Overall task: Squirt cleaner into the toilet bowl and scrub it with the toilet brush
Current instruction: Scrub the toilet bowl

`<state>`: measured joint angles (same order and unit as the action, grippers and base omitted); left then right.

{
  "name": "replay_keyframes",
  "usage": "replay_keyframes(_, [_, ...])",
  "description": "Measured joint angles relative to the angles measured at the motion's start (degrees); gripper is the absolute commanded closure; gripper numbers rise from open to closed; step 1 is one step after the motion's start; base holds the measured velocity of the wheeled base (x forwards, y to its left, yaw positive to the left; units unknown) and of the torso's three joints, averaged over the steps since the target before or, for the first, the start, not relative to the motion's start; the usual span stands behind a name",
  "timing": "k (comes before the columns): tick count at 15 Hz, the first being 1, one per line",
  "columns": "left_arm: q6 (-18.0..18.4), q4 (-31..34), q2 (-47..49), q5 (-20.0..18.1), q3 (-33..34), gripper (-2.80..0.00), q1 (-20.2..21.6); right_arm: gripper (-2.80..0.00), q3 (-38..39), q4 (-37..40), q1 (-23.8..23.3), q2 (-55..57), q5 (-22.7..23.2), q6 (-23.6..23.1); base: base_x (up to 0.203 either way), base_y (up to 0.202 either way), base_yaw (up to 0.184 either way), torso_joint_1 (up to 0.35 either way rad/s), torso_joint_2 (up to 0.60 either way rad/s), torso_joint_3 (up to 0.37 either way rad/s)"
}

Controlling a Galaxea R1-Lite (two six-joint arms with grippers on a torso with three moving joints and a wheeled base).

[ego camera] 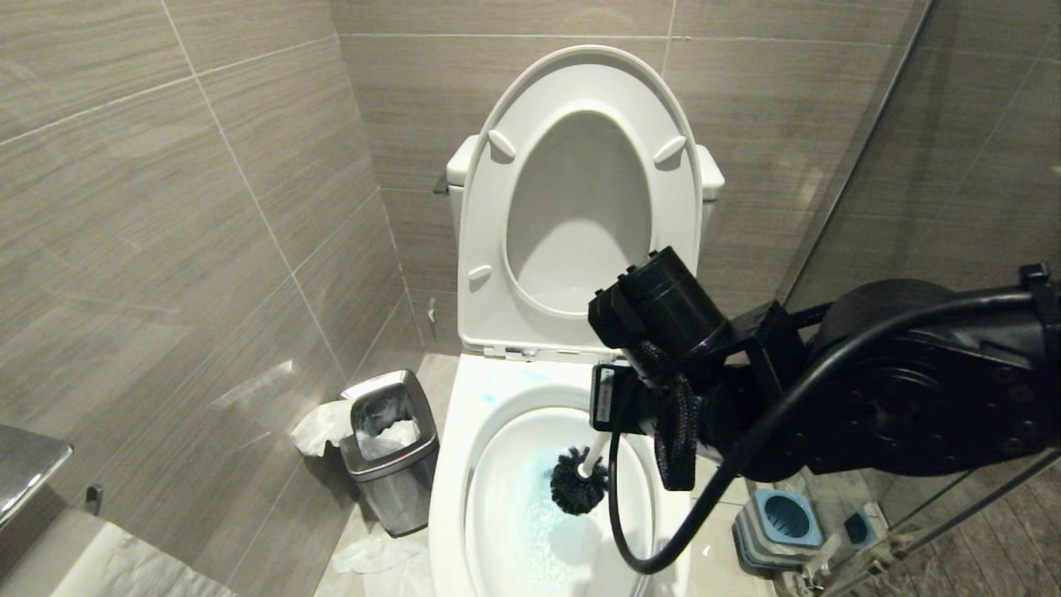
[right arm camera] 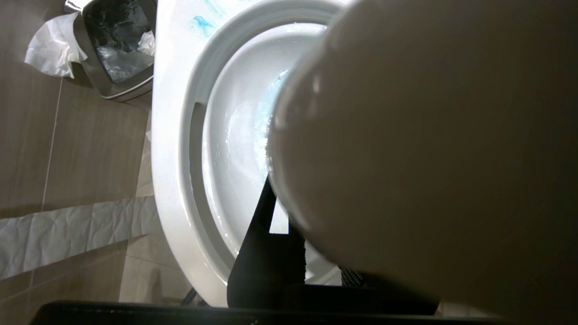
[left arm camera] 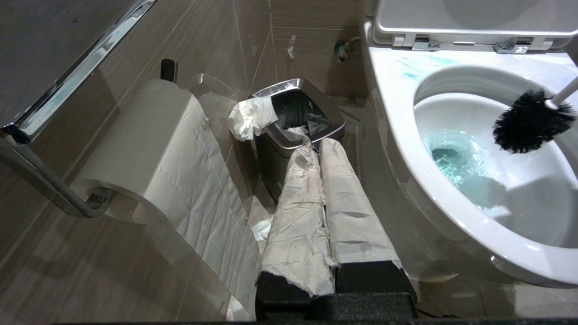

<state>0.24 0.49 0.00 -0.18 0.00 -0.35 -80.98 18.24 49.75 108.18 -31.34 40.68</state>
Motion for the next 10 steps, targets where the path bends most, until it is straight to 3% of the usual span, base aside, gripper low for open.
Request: replay_keyframes(10, [0.05, -0.05, 0.00, 0.00, 0.00, 0.00, 0.00, 0.00, -1.72, -3.66, 1.88, 12.99, 3.05, 0.54, 0.000, 0.000, 0.000, 0.000, 0.00, 0.000])
